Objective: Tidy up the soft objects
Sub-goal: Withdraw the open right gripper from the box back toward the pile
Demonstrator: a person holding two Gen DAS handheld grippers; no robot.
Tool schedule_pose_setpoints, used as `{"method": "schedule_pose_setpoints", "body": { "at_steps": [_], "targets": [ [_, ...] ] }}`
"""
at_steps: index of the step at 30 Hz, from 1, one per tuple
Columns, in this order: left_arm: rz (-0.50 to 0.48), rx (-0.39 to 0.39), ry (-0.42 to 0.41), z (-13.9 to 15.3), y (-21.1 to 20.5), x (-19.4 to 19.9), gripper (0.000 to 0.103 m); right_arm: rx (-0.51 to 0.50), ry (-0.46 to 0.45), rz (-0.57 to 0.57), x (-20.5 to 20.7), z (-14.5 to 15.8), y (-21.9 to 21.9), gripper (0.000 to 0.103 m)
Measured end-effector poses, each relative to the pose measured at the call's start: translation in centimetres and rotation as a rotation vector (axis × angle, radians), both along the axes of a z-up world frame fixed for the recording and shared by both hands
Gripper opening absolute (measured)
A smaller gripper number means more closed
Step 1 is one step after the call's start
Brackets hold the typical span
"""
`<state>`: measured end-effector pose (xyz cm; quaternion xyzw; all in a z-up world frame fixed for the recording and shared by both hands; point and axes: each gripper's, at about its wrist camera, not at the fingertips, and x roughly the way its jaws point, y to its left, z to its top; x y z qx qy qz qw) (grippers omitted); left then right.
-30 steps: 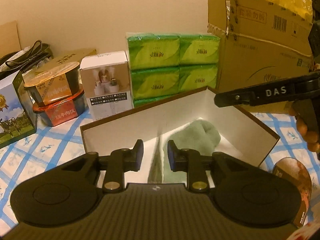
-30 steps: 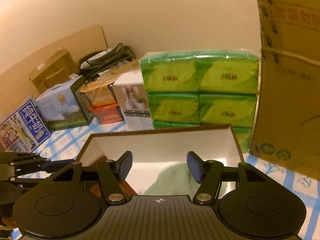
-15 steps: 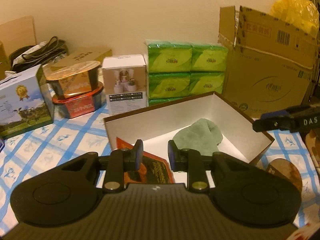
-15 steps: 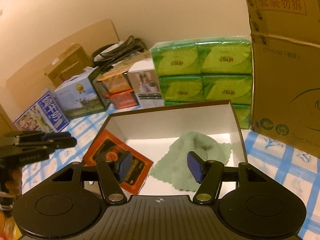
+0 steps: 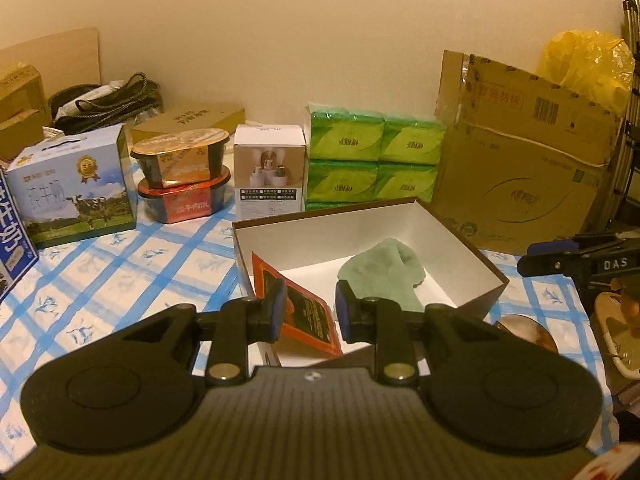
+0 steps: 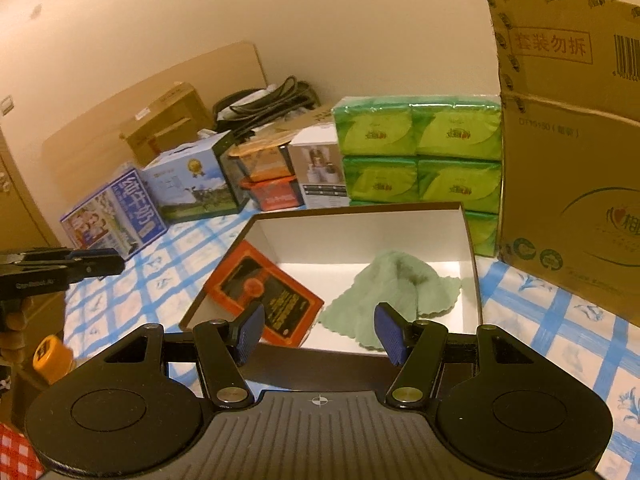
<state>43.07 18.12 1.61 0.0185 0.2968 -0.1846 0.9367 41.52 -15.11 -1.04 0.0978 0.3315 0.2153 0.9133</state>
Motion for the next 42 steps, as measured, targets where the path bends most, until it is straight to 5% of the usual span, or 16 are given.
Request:
{"method": "schedule_pose_setpoints", "body": {
  "at_steps": [7, 19, 30, 42],
  "targets": [
    [0.019, 0.029, 0.012, -0.9, 0.8, -0.6, 0.023, -0.034, -0.025, 0.054, 0.9, -1.0, 0.3, 0.061],
    [-0.026, 0.065, 0.095, -6.7, -0.1, 5.3, 0.023, -0.072, 0.017, 0.028, 5.4, -5.6, 0.1, 0.061],
    [0.003, 0.037, 0.371, -11.1, -2.1, 10.8, 0.022, -0.050, 0.020, -0.016, 7.8, -7.3, -1.5, 0.061],
    [0.053, 0.080, 0.406, -12.6, -5.8, 15.0, 0.020, -0.041, 0.031, -0.044, 7.9, -8.4, -2.8, 0.061]
  ]
}}
